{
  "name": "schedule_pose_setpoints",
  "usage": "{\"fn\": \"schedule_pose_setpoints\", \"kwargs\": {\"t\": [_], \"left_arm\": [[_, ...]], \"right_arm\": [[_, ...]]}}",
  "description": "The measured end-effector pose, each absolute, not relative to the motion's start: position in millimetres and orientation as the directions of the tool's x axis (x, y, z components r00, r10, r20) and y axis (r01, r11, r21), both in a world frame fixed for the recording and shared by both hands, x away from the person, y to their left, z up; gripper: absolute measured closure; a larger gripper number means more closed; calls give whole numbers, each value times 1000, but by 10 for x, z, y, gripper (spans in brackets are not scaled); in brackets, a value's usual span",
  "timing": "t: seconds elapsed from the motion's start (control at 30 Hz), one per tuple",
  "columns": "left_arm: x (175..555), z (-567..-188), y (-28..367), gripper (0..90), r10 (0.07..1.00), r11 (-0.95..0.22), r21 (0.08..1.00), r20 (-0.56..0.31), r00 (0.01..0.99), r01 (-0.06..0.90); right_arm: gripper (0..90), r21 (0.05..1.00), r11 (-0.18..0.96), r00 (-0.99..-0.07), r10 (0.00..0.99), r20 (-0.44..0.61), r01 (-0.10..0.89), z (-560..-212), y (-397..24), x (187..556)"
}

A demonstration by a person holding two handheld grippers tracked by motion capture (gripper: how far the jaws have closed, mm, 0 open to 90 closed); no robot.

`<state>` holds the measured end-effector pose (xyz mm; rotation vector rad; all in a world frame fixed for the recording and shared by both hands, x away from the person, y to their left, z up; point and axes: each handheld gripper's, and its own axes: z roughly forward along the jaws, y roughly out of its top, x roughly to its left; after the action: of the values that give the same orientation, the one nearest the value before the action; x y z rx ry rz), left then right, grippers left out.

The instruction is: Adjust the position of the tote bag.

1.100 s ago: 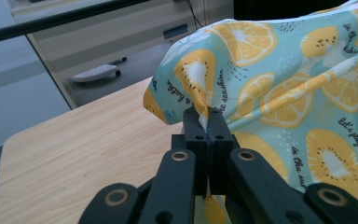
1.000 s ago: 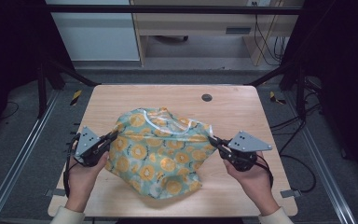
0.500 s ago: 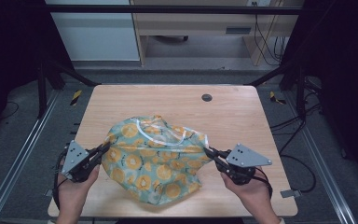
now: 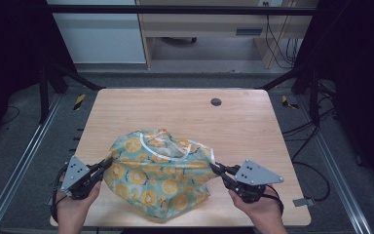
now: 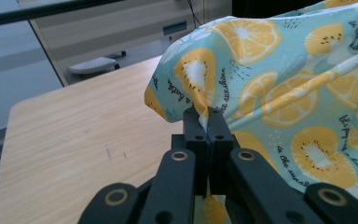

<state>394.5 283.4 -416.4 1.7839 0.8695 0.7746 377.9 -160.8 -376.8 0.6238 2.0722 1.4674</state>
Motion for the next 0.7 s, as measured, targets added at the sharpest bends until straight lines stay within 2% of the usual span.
{"fn": "schedule_pose_setpoints", "kwargs": {"t": [0.7], "left_arm": [[3974,-4418,2710,900,792,-392,863,142,594,317]], "right_arm": [[895,939,316,-804,589,-82,136,-4203,-1743,3684]]}}
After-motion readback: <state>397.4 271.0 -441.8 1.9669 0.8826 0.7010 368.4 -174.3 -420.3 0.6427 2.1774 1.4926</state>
